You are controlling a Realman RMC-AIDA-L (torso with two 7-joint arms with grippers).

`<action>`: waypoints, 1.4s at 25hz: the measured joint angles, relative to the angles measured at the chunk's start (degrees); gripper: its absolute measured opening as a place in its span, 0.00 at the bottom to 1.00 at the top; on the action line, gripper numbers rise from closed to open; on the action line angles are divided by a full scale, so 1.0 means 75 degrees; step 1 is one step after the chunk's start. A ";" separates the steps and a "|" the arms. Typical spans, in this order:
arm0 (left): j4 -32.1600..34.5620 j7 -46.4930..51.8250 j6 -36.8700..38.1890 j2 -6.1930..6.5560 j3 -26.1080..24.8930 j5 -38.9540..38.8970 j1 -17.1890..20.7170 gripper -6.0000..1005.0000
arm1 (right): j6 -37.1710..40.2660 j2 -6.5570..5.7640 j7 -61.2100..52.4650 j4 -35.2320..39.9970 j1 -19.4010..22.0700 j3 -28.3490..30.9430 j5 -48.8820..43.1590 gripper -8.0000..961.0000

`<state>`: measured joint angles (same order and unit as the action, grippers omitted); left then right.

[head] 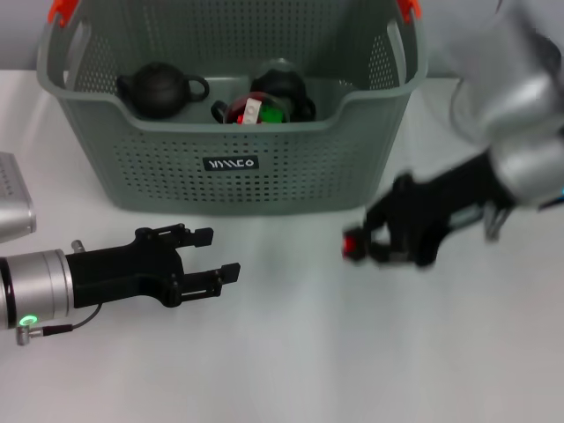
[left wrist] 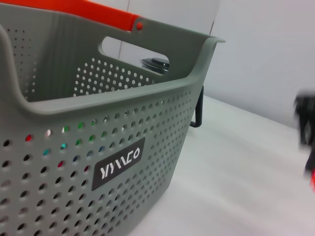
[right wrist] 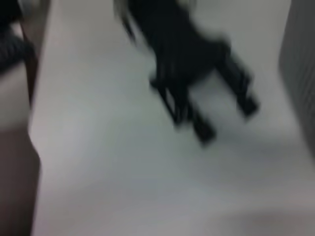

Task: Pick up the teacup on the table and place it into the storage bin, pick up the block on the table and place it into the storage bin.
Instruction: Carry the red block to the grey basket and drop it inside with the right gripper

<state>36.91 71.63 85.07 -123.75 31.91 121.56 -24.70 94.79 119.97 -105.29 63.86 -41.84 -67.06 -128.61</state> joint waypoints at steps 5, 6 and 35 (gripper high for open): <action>0.0000 0.0000 0.0000 0.0000 -0.0011 -0.0001 0.0000 0.73 | 0.0581 -0.0066 -0.1071 0.1161 -0.0233 0.1487 0.1163 0.21; 0.0000 0.0000 -0.0001 0.0001 -0.0013 -0.0002 0.0001 0.73 | 0.0500 -0.0071 -0.1345 0.1289 -0.0332 0.1549 0.1213 0.21; -0.0197 -0.0047 -0.0396 -0.0036 0.0035 -0.0049 -0.0030 0.73 | -0.4022 0.0035 -0.3681 -0.2249 -0.3646 -0.0326 -0.2583 0.21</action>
<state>35.44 71.28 82.09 -124.02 32.17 121.19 -24.93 64.63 120.23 -132.90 46.98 -69.19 -69.51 -147.99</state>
